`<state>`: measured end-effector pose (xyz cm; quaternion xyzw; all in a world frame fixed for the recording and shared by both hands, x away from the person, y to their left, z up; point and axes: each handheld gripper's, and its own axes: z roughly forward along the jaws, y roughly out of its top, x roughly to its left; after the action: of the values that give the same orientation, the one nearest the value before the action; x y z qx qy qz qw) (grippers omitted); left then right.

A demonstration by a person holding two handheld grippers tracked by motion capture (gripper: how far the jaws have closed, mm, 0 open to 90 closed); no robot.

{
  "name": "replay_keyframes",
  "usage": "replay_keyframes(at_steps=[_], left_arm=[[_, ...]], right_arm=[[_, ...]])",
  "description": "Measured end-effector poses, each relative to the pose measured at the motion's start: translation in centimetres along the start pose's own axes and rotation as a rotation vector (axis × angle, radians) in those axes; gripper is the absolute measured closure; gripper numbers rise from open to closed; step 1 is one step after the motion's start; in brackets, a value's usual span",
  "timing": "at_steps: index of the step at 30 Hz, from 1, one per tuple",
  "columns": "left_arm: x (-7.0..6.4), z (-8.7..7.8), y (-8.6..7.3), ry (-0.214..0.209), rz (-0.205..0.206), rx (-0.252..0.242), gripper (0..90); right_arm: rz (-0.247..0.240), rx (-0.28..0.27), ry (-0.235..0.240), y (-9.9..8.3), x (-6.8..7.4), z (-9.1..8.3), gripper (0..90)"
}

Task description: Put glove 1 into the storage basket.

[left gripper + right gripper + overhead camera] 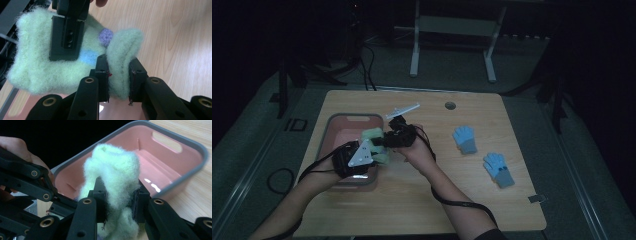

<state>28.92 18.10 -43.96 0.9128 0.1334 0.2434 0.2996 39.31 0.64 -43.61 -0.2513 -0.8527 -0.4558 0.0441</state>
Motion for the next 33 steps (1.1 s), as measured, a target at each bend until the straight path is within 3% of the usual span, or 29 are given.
replay_keyframes(at_steps=[17,22,33], left_arm=[[0.9,-2.3,-4.8,0.012,-0.053,0.072,74.8],[0.8,-2.0,-5.3,0.008,-0.056,0.083,74.8],[1.1,0.9,-6.4,-0.032,-0.075,0.139,74.8]], right_arm=[[0.002,0.033,0.069,1.8,2.1,6.0,71.0],[0.005,0.040,0.070,1.7,2.1,6.7,71.0],[0.017,0.107,0.029,0.3,0.6,8.9,70.7]])
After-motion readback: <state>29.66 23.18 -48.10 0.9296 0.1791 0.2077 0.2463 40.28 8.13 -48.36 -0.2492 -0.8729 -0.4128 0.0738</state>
